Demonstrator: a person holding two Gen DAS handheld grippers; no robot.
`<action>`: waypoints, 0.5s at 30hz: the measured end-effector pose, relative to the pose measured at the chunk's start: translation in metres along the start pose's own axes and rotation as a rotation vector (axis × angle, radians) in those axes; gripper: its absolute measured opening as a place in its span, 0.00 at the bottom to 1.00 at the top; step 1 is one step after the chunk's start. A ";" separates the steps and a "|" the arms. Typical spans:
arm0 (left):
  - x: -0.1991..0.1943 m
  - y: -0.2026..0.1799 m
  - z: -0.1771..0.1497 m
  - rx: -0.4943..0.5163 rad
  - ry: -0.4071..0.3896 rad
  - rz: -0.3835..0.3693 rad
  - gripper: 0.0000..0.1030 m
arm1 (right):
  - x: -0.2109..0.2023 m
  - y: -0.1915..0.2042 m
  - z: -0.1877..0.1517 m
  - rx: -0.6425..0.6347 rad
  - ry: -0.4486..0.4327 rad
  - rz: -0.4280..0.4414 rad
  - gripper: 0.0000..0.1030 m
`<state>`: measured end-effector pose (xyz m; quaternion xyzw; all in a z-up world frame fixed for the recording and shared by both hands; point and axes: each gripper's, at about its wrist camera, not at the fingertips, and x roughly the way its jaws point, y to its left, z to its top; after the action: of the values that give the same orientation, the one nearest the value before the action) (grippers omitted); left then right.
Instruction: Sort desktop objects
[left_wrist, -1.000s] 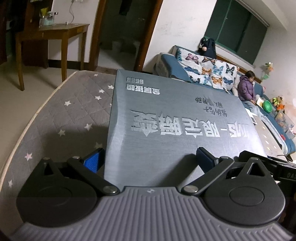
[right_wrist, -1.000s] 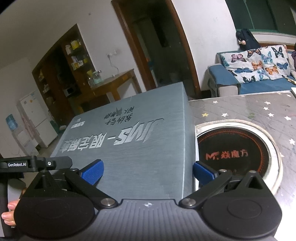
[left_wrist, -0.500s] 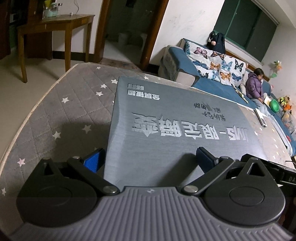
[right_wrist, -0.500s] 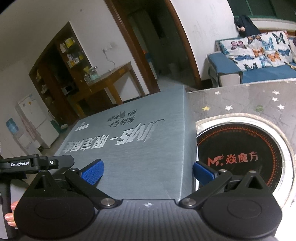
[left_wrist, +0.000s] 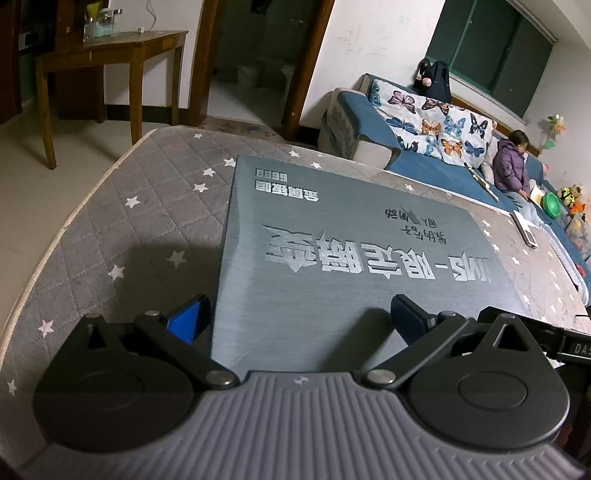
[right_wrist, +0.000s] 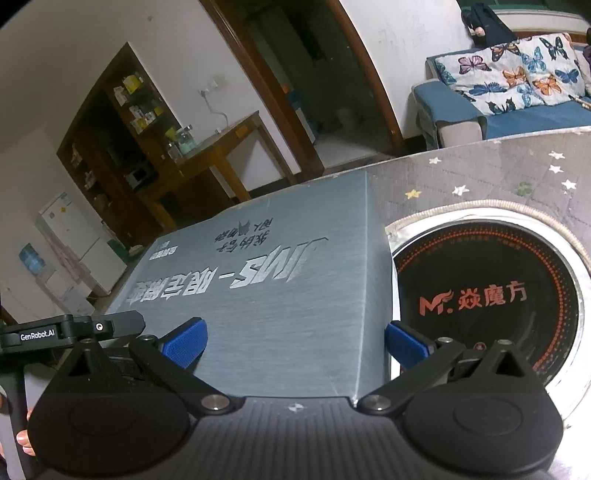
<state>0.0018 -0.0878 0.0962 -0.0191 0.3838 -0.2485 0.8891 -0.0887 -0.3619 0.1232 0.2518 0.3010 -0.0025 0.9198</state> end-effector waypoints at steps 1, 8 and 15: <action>0.001 0.000 0.000 0.001 0.004 0.002 0.99 | 0.000 0.000 0.000 0.001 0.001 0.001 1.00; 0.006 0.003 -0.001 -0.002 0.025 0.005 0.99 | 0.002 0.000 -0.002 -0.006 0.014 -0.003 1.00; 0.012 0.005 -0.002 -0.019 0.047 0.007 0.99 | 0.007 0.000 -0.003 -0.012 0.025 -0.014 1.00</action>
<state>0.0100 -0.0889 0.0855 -0.0204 0.4070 -0.2423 0.8805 -0.0844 -0.3596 0.1176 0.2439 0.3144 -0.0042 0.9174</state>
